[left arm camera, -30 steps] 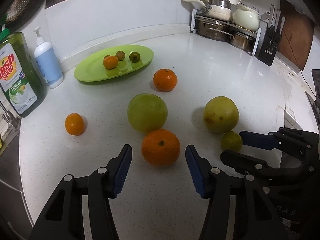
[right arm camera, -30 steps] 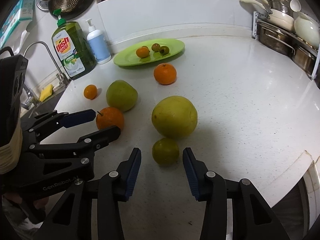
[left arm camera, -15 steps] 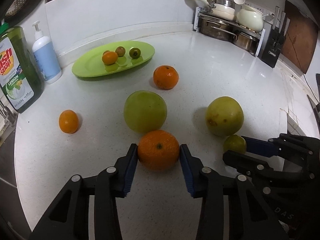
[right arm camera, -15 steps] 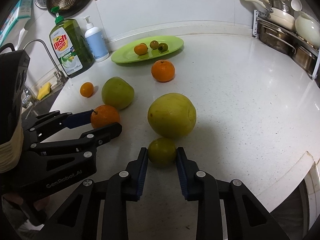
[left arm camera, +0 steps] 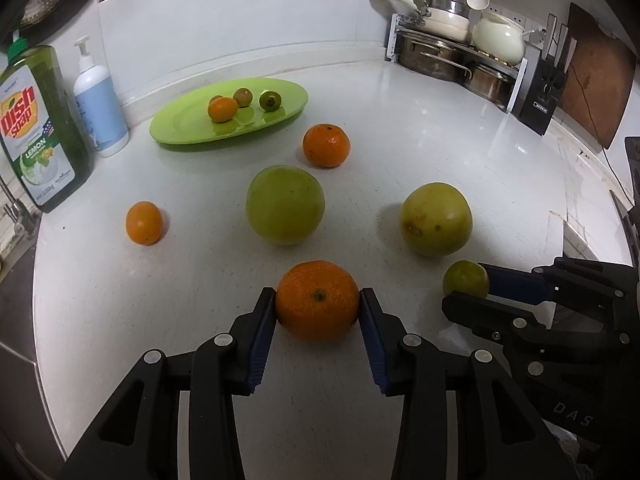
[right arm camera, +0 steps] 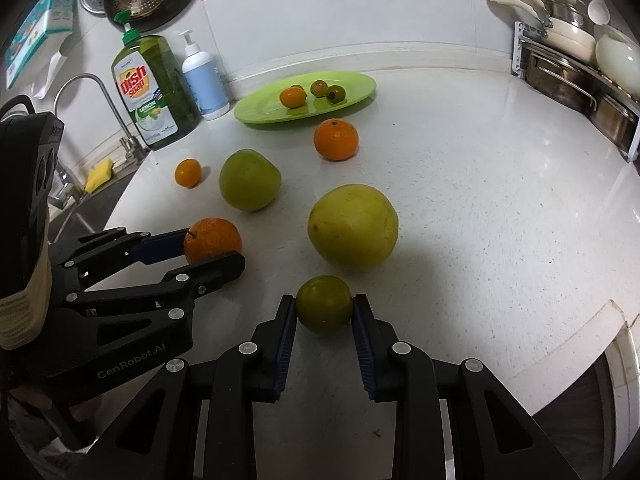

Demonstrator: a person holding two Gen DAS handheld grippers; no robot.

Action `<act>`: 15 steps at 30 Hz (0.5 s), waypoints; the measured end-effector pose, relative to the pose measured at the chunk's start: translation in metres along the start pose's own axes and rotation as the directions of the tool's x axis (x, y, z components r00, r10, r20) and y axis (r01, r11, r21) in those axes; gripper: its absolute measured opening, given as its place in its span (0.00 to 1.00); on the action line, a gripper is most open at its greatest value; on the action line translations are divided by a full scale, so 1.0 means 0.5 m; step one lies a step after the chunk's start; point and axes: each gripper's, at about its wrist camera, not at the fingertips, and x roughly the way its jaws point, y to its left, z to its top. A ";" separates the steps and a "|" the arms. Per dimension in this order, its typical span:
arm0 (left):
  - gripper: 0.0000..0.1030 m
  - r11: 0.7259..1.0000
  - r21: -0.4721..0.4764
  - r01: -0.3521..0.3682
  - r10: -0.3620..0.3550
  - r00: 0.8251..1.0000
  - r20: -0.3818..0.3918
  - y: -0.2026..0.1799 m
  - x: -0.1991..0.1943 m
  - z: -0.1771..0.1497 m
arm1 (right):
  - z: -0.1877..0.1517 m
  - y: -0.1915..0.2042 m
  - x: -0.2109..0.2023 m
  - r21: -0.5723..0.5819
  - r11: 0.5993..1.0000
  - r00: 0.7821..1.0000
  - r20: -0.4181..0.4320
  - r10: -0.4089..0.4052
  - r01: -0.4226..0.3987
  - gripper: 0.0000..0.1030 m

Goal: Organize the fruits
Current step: 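Grasp the large orange with the left tool while the right tool grasps a small green fruit, then carry the orange in the left tool over the plate while the right tool carries the green fruit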

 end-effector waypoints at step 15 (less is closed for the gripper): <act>0.40 0.996 -0.072 -0.049 0.051 0.998 0.037 -0.002 -0.060 0.000 | 0.025 0.025 -0.045 -0.093 0.994 0.998 0.017 0.066 -0.064 0.29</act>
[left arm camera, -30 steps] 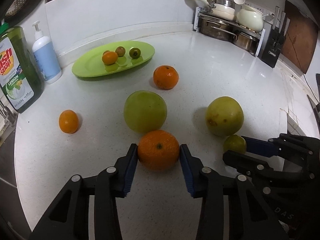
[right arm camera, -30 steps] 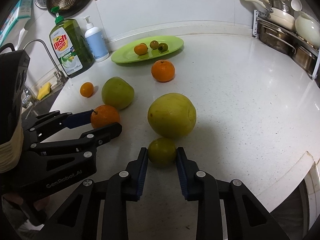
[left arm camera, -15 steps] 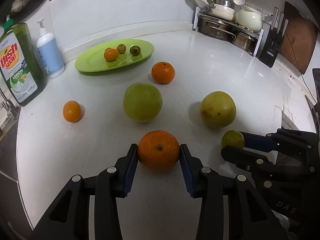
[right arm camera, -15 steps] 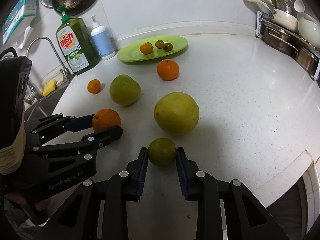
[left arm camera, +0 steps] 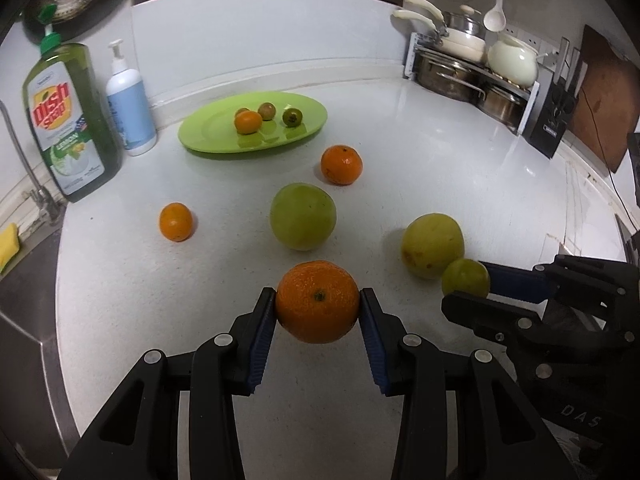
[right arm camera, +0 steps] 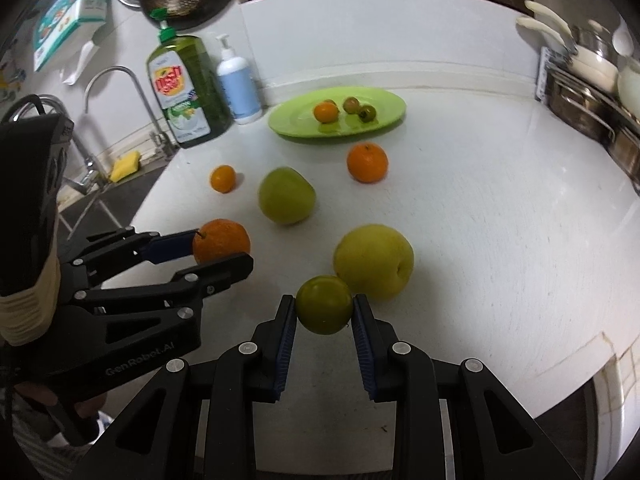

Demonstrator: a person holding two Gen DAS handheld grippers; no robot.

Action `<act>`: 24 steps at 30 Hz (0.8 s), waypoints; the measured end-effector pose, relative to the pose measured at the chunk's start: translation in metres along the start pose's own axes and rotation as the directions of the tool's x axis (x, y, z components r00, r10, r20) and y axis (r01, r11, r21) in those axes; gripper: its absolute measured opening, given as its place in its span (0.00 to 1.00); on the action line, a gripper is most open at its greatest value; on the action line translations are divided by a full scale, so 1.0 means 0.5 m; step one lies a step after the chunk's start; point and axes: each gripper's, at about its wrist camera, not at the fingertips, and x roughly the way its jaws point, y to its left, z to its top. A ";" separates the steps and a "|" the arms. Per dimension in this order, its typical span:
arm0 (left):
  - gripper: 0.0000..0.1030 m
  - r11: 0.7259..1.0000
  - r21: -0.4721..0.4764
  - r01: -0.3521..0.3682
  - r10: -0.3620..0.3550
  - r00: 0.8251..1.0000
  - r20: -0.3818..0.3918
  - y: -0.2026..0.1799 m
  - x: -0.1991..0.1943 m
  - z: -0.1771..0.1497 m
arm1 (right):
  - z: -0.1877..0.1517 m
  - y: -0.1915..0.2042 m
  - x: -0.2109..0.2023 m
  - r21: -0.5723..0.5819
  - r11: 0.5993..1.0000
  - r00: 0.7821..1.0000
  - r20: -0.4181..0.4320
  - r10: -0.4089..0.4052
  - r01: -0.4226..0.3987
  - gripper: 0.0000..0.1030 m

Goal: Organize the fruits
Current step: 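Carry the orange in the left tool over the plate while the right tool carries the green fruit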

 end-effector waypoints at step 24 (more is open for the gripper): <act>0.40 0.968 -0.170 -0.185 0.206 0.971 0.120 -0.022 -0.089 0.113 | 0.151 -0.051 -0.056 -0.178 0.976 0.976 0.154 0.156 -0.128 0.29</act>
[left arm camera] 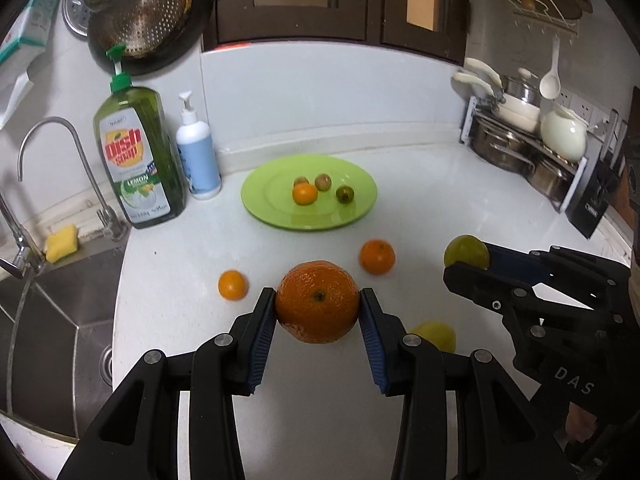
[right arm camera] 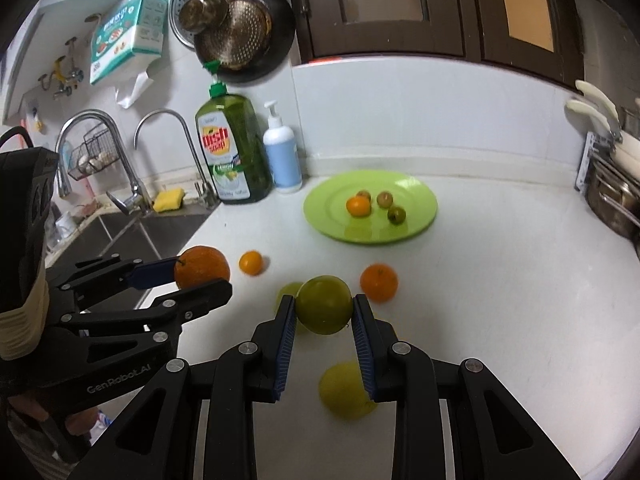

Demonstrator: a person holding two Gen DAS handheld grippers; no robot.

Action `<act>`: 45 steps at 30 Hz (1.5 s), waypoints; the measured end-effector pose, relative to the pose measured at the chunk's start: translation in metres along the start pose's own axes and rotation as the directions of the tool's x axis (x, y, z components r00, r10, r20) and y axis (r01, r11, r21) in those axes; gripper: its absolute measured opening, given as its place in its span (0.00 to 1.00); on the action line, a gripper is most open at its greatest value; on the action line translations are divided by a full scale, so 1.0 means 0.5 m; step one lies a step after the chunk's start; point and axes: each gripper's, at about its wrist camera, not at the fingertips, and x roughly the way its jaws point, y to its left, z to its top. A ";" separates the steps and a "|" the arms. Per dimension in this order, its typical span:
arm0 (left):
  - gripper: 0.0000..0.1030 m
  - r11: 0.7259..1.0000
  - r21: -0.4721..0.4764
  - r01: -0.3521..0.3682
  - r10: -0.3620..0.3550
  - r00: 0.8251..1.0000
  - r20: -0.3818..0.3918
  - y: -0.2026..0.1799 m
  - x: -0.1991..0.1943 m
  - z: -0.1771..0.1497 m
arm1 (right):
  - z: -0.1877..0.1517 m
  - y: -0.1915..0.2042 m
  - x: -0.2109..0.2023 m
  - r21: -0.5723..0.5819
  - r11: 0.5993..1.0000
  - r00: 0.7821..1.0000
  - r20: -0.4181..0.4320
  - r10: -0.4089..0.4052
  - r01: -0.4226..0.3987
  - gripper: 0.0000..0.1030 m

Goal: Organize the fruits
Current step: 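Carry the orange in the left tool over the plate while the right tool carries the green fruit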

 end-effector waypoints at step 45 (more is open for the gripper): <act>0.40 0.988 -0.091 -0.121 0.122 0.992 0.009 0.053 0.267 0.314 | 0.302 -0.210 0.297 0.022 0.995 0.994 -0.038 0.101 -0.100 0.29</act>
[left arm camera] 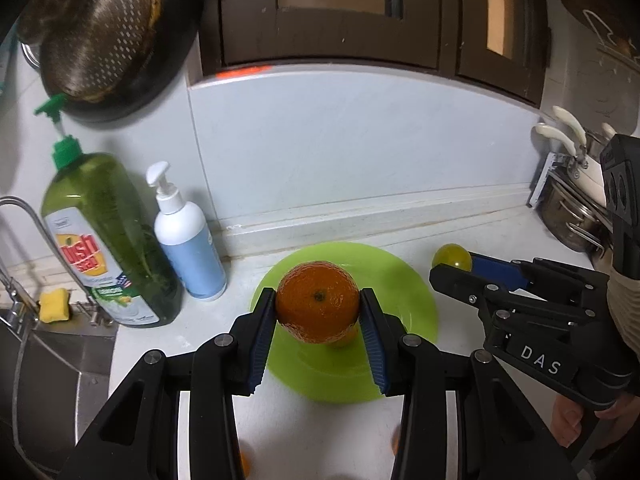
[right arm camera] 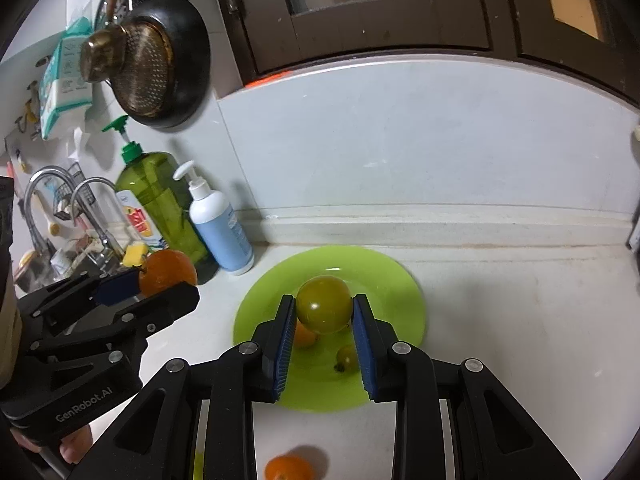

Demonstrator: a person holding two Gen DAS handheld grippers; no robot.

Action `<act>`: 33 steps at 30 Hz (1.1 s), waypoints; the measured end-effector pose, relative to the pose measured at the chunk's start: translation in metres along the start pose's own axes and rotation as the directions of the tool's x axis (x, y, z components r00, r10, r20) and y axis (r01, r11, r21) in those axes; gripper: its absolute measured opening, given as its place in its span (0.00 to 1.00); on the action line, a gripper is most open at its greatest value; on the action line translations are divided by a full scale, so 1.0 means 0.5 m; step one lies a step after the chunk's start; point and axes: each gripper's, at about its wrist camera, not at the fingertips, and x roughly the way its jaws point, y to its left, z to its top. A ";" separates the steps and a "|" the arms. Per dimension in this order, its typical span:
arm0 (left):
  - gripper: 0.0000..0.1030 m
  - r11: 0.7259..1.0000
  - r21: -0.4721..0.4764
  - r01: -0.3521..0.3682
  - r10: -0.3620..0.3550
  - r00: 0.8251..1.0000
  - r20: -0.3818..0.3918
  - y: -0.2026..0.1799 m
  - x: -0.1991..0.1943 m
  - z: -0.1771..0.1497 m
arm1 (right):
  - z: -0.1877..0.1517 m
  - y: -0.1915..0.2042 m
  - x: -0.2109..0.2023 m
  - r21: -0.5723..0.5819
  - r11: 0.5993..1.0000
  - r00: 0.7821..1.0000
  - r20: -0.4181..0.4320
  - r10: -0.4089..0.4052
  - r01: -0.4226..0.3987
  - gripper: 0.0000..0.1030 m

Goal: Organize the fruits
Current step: 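Carry the orange in the left tool over the plate while the right tool carries the green fruit, then open the left tool onto the plate while the right tool releases the green fruit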

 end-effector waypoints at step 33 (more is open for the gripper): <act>0.40 1.000 -0.021 0.016 -0.021 0.969 -0.245 0.049 0.293 0.015 | 0.022 -0.062 0.290 -0.004 1.000 0.974 -0.225 -0.029 0.029 0.29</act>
